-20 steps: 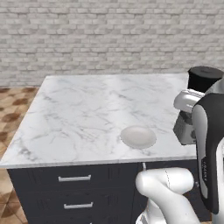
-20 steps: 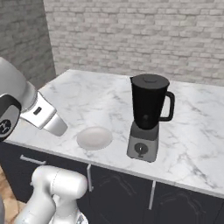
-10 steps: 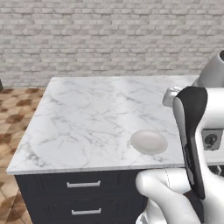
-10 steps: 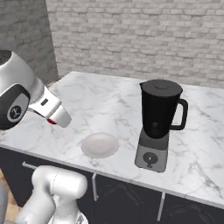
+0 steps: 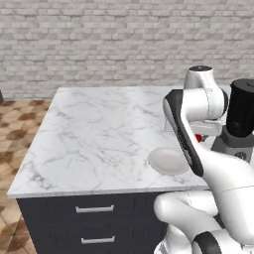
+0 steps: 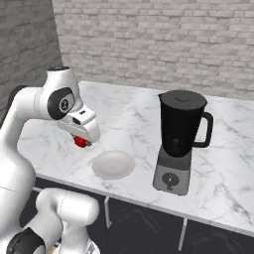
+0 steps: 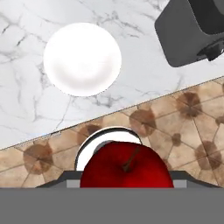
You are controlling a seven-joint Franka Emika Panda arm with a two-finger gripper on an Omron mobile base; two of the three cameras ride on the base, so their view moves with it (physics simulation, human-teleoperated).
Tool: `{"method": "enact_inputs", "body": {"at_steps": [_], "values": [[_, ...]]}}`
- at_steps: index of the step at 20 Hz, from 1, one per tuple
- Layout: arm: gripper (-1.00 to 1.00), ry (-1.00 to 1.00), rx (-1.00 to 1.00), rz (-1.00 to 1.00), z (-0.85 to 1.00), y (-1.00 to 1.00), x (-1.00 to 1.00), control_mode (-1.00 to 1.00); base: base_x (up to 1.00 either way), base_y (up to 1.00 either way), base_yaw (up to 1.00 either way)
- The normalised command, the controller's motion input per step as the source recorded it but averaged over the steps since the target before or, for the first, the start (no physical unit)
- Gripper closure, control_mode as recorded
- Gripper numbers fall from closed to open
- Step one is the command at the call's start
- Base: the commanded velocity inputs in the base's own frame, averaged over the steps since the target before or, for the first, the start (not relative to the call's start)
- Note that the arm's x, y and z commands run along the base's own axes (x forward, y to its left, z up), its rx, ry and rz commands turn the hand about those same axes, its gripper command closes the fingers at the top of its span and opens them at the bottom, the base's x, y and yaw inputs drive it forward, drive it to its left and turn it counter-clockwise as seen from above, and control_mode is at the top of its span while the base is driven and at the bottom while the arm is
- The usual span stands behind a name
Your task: Pick the apple and orange from the fridge and place them on the plate next to the blender to make a fruit smoothie.
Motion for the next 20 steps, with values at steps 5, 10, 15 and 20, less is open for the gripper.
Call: {"method": "enact_inputs", "body": {"at_steps": [5, 10, 15, 20], "values": [[1.00, 0.11, 0.02, 0.02, -0.90, -0.19, 0.61, -1.00, 0.00, 0.00, 0.00], [1.00, 0.00, 0.00, 0.01, -1.00, -0.21, 0.57, -1.00, 0.00, 0.00, 0.00], [1.00, -0.01, 0.00, 0.01, -0.91, -0.10, 0.65, -1.00, 0.00, 0.00, 0.00], [1.00, -0.13, 0.00, 0.00, -0.75, 0.00, 0.74, -1.00, 0.00, 0.00, 0.00]]}}
